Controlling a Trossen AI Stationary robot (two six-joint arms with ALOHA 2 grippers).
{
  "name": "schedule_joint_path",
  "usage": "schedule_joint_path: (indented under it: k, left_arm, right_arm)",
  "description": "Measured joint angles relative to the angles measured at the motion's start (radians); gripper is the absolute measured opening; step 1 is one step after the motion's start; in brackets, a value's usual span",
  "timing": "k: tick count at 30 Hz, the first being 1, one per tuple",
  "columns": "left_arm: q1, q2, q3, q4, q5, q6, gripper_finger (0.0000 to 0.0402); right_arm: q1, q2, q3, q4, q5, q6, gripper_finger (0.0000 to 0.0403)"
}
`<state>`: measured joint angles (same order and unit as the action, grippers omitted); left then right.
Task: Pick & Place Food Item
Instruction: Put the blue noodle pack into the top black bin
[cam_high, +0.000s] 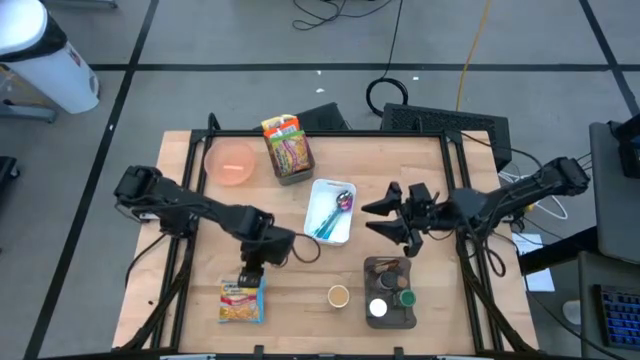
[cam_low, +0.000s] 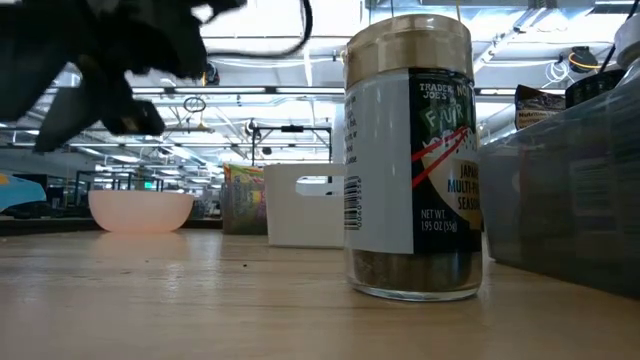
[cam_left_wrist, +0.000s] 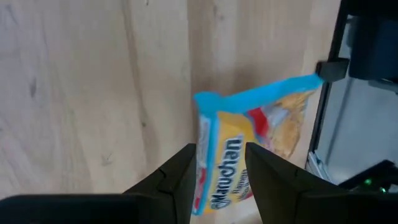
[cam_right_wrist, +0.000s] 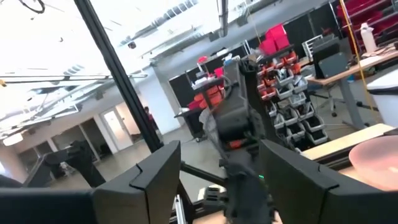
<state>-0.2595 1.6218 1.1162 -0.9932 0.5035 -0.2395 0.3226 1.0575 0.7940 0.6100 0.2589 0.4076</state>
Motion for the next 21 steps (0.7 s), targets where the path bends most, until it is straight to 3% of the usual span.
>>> schedule_joint_path:
  k: [9,21]
  left_arm:
    - [0.047,0.0,-0.11,0.141,0.164,0.055,0.0143]
    - [0.047,0.023,-0.126,0.273,0.138,0.035,0.0143]
  right_arm:
    - [-0.027,-0.012,0.0,-0.024,0.0,0.0,0.021]
    - [-0.081,-0.012,0.0,-0.048,-0.004,0.0,0.021]
